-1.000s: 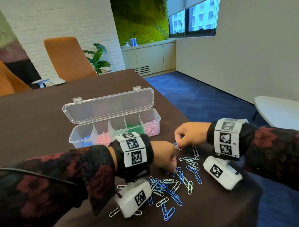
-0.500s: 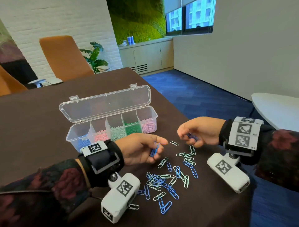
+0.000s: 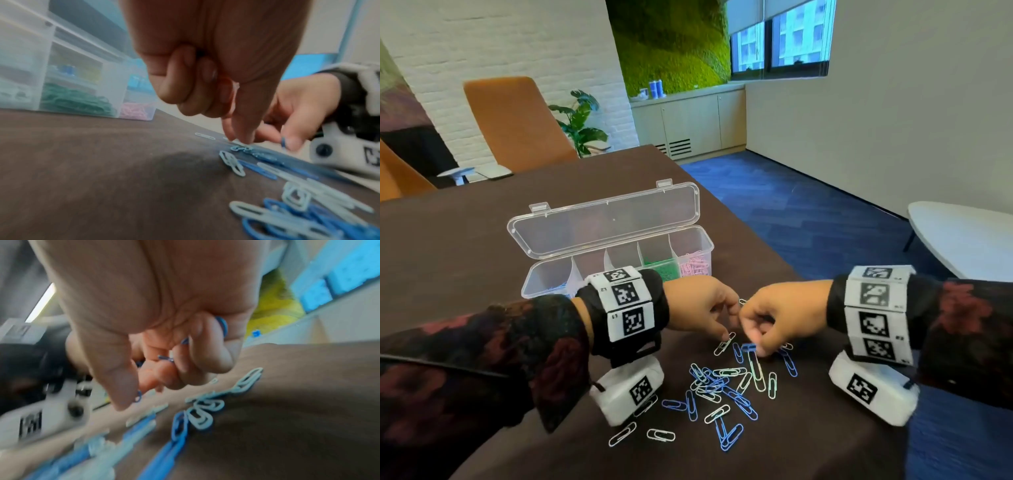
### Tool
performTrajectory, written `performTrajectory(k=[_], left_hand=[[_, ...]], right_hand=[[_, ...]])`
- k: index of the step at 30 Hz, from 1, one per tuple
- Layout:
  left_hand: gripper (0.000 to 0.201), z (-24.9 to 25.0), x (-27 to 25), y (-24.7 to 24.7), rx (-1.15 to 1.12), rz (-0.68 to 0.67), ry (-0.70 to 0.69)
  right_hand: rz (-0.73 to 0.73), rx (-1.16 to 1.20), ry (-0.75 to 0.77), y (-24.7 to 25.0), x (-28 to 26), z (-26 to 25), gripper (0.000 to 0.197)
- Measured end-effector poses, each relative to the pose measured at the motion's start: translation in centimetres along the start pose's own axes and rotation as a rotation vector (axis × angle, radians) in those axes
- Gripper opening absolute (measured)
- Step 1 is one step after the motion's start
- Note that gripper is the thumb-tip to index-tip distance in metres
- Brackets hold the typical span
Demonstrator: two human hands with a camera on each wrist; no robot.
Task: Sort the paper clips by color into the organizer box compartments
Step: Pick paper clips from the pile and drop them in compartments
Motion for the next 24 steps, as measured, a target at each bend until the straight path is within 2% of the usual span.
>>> performTrajectory(k=[3, 5, 7, 10, 12, 14, 16, 19, 22, 24], left_hand=[[0.027, 1.3, 0.5, -1.1, 0.035, -0.065, -0.08], [0.025, 1.6, 0.9, -2.2, 0.076, -0.121, -0.103], [0.019, 1.8, 1.2, -2.7, 0.107, -0.138, -0.107], [0.009, 1.7, 1.4, -3.0, 0.117, -0.161, -0.094], [0.009, 1.3, 1.1, -3.2, 0.102, -0.172, -0.075], [0.019, 0.8, 0.5, -3.2, 0.063, -0.16, -0.053], [0.024, 0.0, -0.2, -2.4, -0.047, -0.095, -0.013], [0.022, -2.0, -1.6, -0.8, -0.275, 0.028, 0.1], [0.022, -3.8, -3.2, -0.9, -0.748, 0.127, 0.225], [0.015, -4.7, -4.0, -1.3, -1.054, 0.193, 0.294]], right_hand=[[0.118, 0.084, -0.073, 2.3, -1.2, 1.7, 0.024], [0.118, 0.078, -0.154, 2.3, -2.1, 3.1, 0.022], [0.104, -0.056, -0.212, 1.5, -2.4, 3.6, 0.025], [0.109, -0.29, -0.193, 0.3, -1.7, 2.2, 0.029], [0.122, -0.428, -0.155, 0.0, -1.2, 0.9, 0.02], [0.127, -0.488, -0.157, 0.2, -1.0, 0.4, 0.01], [0.112, -0.5, -0.186, 0.2, -0.9, 0.5, 0.014], [0.11, -0.489, -0.185, -0.1, -0.9, 0.3, 0.005], [0.098, -0.474, -0.189, -0.5, -1.0, 0.1, 0.005], [0.081, -0.471, -0.195, -0.7, -1.0, 0.1, 0.009]])
Point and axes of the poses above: each hand's wrist, its own x-axis towards the middle knuckle, its own y-axis out of the back of the hand, z = x × y, the point moved 10 cm from there along x, towards the middle knuckle, and after that the axes turned 6 degrees about z, right-handed, at the moved point
